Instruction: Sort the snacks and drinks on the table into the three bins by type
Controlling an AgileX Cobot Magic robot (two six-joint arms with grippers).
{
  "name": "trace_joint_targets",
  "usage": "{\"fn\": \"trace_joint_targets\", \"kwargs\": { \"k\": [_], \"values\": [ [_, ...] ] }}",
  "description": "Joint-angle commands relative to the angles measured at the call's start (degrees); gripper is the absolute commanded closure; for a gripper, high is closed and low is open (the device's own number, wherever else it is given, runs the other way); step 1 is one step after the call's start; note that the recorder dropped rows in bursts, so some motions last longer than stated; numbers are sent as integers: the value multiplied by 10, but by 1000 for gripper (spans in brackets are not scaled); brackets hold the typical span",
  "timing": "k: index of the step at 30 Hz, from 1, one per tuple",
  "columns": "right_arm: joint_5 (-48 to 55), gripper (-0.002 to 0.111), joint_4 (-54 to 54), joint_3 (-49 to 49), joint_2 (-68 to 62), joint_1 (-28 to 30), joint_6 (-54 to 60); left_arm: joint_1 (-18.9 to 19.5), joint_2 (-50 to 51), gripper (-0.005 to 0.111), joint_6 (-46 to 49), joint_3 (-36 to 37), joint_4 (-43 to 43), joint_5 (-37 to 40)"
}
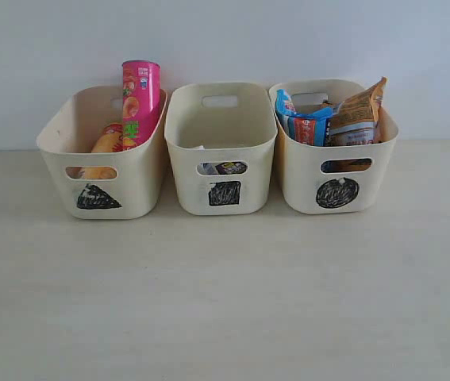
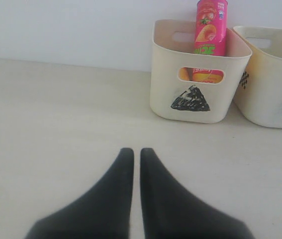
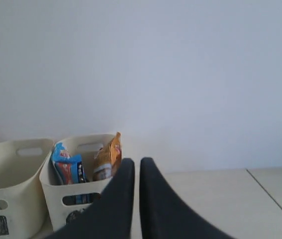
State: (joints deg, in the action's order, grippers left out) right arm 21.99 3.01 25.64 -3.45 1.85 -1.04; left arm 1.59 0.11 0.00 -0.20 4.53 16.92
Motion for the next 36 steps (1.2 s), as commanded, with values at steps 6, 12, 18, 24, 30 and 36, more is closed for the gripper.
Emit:
{"fn": "trace_joint_targets", "kwargs": {
  "k": [6,12,18,24,30,36],
  "values": [
    [0,107,1,-3,35,4,-1,1,-1,103,0,2,4,-6],
    [0,107,1,-3,35,4,-1,1,-1,103,0,2,4,-6],
    [27,107,1,-4,35,4,1,1,-1,103,0,2,4,-6],
    [22,107,3,-44,35,4,10,1,-1,103,0,2,4,-6],
    [2,107,24,-99,35,4,57,1,-1,103,0,2,4,-6],
    [-23,107,24,-174,35,4,57,1,-1,103,0,2,4,-6]
  ]
}}
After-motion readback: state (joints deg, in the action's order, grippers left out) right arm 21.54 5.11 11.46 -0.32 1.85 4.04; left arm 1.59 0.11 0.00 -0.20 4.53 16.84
